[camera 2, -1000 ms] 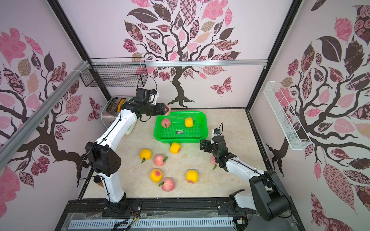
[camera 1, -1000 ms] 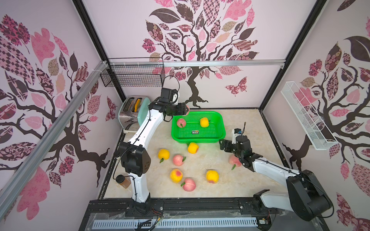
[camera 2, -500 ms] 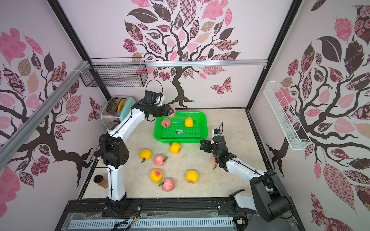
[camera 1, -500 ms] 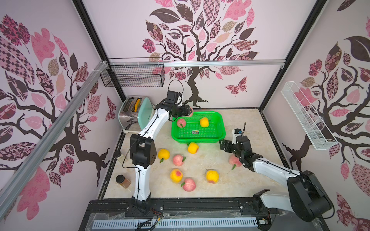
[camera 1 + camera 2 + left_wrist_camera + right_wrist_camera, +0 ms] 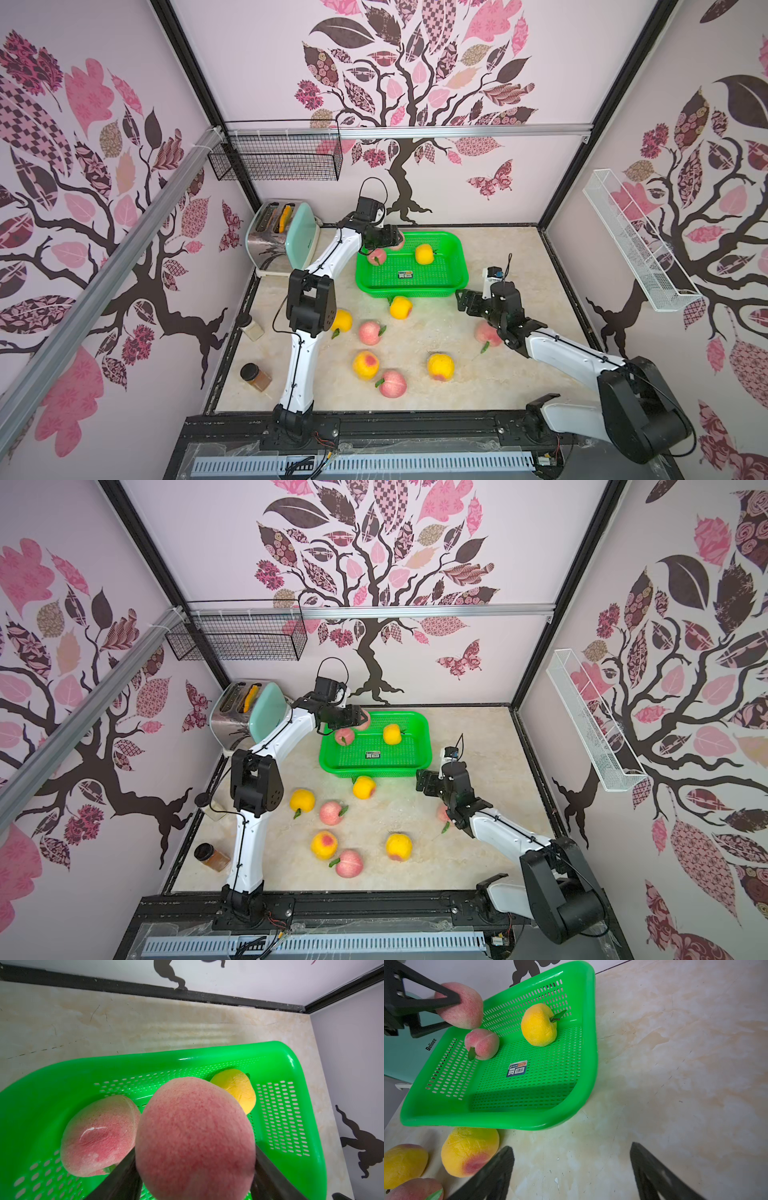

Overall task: Put the peaches into the basket
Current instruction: Place the peach in the basket.

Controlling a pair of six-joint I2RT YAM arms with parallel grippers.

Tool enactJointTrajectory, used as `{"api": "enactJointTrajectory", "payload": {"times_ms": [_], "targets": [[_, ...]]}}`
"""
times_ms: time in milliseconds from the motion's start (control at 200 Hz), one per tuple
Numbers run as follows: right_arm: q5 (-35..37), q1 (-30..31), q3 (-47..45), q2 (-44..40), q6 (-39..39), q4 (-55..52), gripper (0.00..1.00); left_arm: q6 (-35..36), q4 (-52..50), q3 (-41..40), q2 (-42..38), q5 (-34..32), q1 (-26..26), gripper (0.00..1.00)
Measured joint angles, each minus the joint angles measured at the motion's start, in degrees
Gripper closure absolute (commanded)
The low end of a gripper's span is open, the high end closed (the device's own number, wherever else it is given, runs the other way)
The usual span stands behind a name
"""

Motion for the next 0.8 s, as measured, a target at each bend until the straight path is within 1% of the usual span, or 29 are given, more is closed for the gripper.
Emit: {"api": "enactJointTrajectory", "payload": {"times_ms": [155, 315, 490, 570, 800], "targets": [[0.0, 0.0, 0.0, 0.0, 0.0, 0.0, 0.1, 0.2, -0.5, 1.0, 3.3, -1.4, 0.0, 0.25], [0.0, 0.0, 0.0, 0.0, 0.0, 0.0, 0.1, 0.6, -2.2, 2.6, 5.4, -3.1, -0.5, 0.24], [0.0, 0.0, 0.0, 0.0, 0.0, 0.0, 0.1, 0.9, -2.7, 3.7, 6.5, -4.2, -0.9, 0.2], [0.0, 0.0, 0.0, 0.0, 0.0, 0.0, 0.1, 0.9, -3.3, 4.5, 6.9, -4.8, -1.2, 0.16], [0.0, 0.0, 0.0, 0.0, 0.0, 0.0, 0.1, 1.3, -4.1, 5.5, 7.3, -6.1, -1.5, 0.15]]}}
